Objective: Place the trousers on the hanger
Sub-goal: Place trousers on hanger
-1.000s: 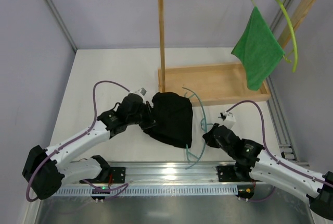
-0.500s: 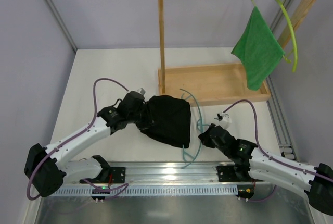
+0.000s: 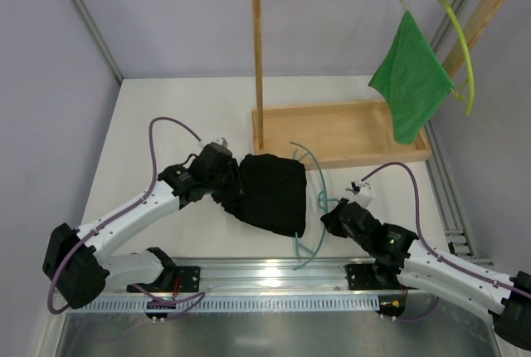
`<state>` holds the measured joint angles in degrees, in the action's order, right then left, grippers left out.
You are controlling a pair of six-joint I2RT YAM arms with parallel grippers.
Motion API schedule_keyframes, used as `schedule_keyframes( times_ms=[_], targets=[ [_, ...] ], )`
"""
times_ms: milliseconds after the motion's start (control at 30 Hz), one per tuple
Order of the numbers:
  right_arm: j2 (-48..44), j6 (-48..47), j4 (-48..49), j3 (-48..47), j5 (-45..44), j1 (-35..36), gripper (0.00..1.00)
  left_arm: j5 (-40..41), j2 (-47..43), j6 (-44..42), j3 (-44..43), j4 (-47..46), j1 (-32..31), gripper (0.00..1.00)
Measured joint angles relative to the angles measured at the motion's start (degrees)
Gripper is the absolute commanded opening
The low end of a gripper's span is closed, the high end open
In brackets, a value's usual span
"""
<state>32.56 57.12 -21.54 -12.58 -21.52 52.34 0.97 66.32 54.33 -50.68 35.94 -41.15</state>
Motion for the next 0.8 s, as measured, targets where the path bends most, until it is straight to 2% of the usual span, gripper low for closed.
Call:
schedule_keyframes(
  times_ms=[100,200,300,433,600,800],
  targets=[
    [-0.48,0.0,-0.48,0.0,0.0,0.0,0.04,-1.7,4.17,-0.37,0.33,-0.94,0.02,0.43],
    [-1.46,0.0,-1.01,0.0,-0.02,0.0,0.04,-2.75,4.63,-0.22,2.21,-2.54,0.02,0.37],
    [-1.84,-0.02,-1.4,0.0,-0.07,0.0,0.04,-3.61,3.52,0.44,3.76,-4.07,0.02,0.26],
    [-1.79,-0.02,-1.77,0.0,-0.22,0.0,0.04,-5.11,1.38,1.97,4.33,-6.95,0.02,0.01],
    [-1.42,-0.02,-1.73,0.0,-0.24,0.0,0.04,-7.32,2.47,2.69,4.15,-9.18,0.02,0.0],
    [-0.31,0.0,-1.46,0.0,-0.22,0.0,0.04,-6.16,2.86,2.69,2.16,-7.21,0.02,0.0]
  ],
)
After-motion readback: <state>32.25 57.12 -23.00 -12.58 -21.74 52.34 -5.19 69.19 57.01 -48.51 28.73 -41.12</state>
